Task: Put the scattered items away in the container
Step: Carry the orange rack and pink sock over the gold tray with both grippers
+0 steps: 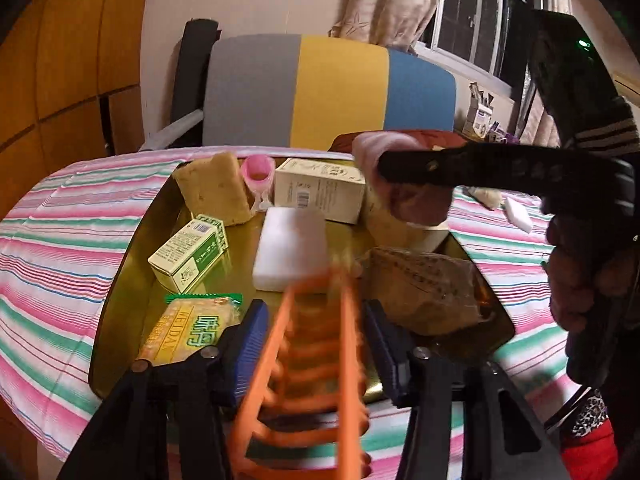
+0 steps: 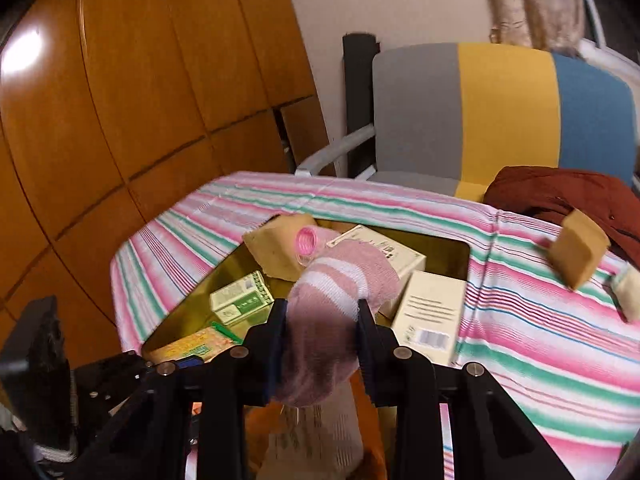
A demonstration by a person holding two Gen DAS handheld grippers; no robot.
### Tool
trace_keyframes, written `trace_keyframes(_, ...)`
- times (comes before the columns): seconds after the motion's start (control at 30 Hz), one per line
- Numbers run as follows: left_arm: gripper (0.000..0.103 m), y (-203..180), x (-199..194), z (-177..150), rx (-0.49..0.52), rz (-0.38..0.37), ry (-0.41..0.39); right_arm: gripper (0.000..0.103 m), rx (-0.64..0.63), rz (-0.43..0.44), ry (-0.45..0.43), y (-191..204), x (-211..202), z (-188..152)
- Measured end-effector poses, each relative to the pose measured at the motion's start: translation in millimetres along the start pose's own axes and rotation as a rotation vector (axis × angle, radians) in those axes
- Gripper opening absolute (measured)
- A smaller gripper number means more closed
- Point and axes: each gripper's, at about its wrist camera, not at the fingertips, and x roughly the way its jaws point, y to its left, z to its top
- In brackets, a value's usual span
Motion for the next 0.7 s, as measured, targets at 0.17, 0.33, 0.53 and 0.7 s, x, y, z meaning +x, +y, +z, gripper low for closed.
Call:
trace_keyframes(0.17,0.05,2,3,-6,0.01,-0.013,-0.019,0.034,-0.014,-0.037,0.083,0,36,-8)
trace_keyframes(0.33,0.05,4,-4,-7,-0.002,-0.045,-0.052,0.04,-0.011,-0.039,0.105,-4,44,-14)
trace_keyframes(0.53,0.05,13,-28,-7,-0.022,-0.095,-0.129,0.048,-0.001,-0.04,0.104,-6,41,-18)
trace_keyframes(0.7,0.05,13,-55,-23,0.019,-0.109,-0.182,0.055,0.018,-0.038,0.071,-7,30,-22)
